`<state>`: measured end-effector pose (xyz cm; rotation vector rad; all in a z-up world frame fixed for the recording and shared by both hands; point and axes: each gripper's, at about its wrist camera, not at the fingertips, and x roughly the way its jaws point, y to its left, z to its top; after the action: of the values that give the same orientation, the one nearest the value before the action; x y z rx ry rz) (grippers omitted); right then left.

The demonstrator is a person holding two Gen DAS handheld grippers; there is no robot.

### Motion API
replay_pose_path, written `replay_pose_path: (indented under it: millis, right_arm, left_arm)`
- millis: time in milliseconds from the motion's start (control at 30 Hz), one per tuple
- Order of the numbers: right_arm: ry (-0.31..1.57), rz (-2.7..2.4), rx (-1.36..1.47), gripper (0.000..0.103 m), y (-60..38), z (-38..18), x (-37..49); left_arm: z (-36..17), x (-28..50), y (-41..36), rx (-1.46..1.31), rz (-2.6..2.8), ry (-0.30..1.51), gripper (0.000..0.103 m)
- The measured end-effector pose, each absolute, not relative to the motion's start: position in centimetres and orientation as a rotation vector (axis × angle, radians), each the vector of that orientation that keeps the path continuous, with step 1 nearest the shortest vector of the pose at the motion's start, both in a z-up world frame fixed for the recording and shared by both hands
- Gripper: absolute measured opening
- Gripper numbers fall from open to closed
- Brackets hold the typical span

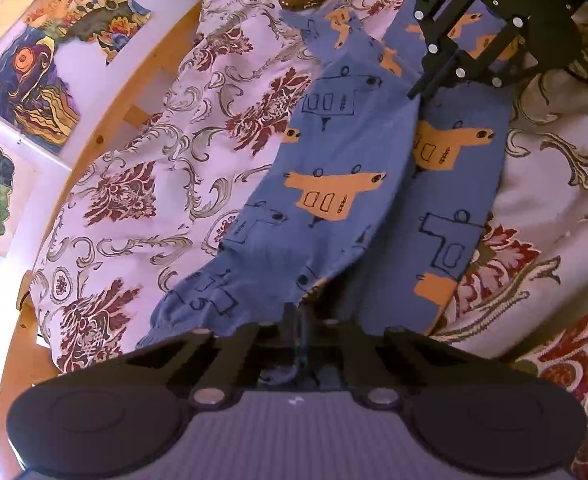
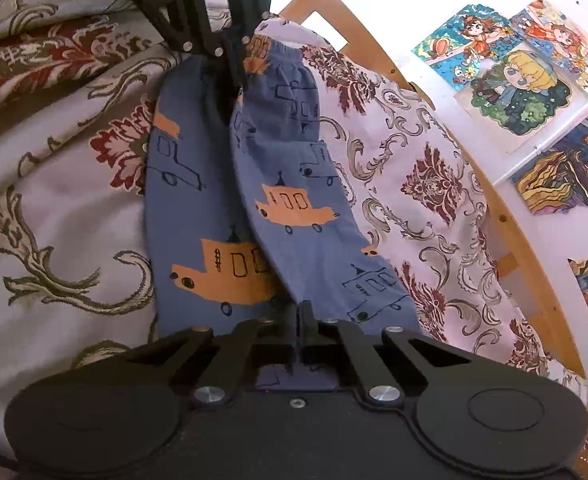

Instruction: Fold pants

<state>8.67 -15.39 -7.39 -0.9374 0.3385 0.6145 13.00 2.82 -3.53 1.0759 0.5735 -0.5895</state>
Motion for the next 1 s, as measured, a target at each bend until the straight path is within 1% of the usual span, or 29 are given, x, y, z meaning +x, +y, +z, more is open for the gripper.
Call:
replay_pose_path:
  millis: [467,733,1000]
  right_arm:
    - [0.337,0.621,-0.917,0.0,-15.3,-5.4,5.2]
    - [0.379,0.653,-0.907,0.0,-14.8,-5.8,3.3]
    - [0.419,0.674,-0.896,0.0,-14.4,-7.3,3.1]
  left_arm:
    - [-2.7,11.2,3.7,1.073,-0.595,0.577,0.0]
    - [-2.8,10.0,4.0,1.09,-0.609,0.594,0.0]
    - [-4.1,9.7,3.8,1.13,-0.622,0.645,0.0]
